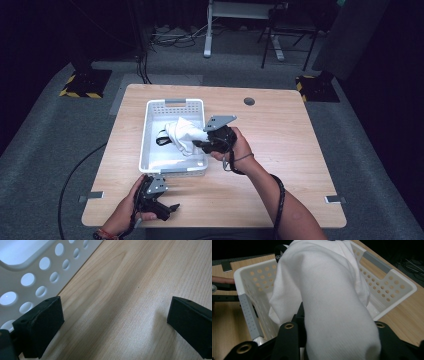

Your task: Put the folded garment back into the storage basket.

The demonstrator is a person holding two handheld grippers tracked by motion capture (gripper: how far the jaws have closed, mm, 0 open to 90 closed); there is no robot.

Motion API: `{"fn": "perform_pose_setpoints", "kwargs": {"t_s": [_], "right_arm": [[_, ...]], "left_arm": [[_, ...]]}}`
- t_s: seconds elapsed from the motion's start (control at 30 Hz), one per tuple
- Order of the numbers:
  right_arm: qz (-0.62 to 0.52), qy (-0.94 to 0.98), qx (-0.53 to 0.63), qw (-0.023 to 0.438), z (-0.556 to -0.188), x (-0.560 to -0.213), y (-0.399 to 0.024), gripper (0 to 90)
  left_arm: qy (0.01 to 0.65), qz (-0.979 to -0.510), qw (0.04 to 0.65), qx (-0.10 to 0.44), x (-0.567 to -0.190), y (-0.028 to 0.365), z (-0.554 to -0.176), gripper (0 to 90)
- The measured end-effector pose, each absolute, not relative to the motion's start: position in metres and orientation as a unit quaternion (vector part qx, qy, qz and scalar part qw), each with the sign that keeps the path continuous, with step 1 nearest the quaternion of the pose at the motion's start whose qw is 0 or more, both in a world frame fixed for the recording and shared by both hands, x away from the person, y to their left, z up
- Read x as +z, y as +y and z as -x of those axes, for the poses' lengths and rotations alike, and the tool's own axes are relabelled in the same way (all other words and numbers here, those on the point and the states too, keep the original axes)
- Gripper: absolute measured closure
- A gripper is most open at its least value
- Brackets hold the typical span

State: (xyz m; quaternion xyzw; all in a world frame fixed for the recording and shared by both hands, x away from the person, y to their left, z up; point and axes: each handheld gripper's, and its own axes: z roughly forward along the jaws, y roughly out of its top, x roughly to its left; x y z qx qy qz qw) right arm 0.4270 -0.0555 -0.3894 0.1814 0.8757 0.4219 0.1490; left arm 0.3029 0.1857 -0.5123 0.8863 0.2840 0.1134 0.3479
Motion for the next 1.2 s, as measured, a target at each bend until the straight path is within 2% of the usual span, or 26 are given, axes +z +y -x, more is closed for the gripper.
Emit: {"fn": "perform_pose_setpoints", "kwargs": {"t_s": [0.6, 1.2], "right_arm": [[-0.184, 0.882, 0.413, 0.135, -0.433, -0.405, -0.023, 61.0], [-0.204, 0.890, 0.391, 0.119, -0.442, -0.431, -0.012, 59.2]], "left_arm": [[0.284, -0.886, 0.348, 0.113, -0.512, 0.186, -0.303, 0.7], [0.287, -0.885, 0.349, 0.113, -0.512, 0.186, -0.302, 0.7]]}}
